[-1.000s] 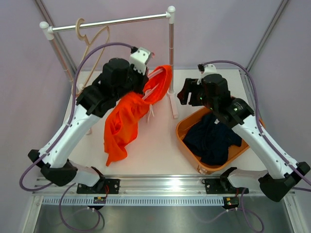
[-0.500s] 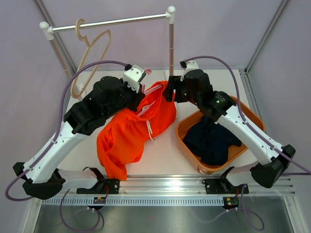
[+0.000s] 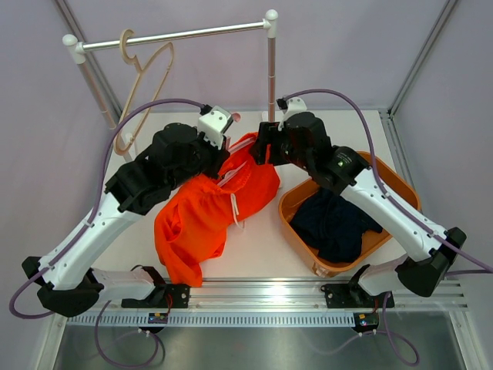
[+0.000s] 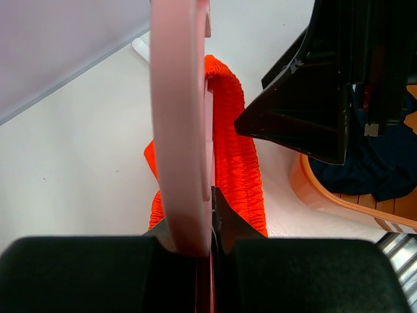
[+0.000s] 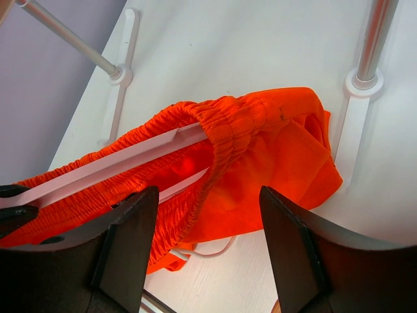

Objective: Remove the shorts from the hanger

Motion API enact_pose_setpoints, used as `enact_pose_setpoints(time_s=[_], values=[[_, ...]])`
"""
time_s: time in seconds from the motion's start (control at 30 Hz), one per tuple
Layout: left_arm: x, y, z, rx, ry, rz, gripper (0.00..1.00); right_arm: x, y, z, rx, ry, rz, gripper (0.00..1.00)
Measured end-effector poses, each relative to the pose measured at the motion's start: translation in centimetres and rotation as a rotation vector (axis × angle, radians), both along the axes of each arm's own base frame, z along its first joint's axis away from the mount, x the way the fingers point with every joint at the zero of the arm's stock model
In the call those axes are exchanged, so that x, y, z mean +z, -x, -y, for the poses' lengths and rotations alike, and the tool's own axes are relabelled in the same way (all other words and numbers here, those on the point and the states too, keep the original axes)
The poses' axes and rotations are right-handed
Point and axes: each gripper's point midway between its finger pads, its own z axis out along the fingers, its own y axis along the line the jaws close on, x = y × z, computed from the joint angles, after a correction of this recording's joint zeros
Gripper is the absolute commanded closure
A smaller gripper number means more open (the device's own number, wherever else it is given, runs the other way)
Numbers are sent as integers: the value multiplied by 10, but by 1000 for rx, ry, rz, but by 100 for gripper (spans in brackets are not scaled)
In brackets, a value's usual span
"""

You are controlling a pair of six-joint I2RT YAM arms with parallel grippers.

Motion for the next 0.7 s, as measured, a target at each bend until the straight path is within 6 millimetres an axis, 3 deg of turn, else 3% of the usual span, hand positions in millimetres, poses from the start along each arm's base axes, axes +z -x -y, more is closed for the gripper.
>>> enact_pose_setpoints(time_s=[0.07,0.4,0.57,0.7], values=[[0,0,0,0,1,0,100,-1,0,0,-2,4,0,29],[0,2,-2,-1,3,1,100,-18,-18,-5,-47,56,-22,51],[2,7,-6,-4,13,8,100,-13,-23,-5,-67,62,-5,81],[3,10,-8,-9,18,9,100,-7,-27,0,-94,70,16,99]])
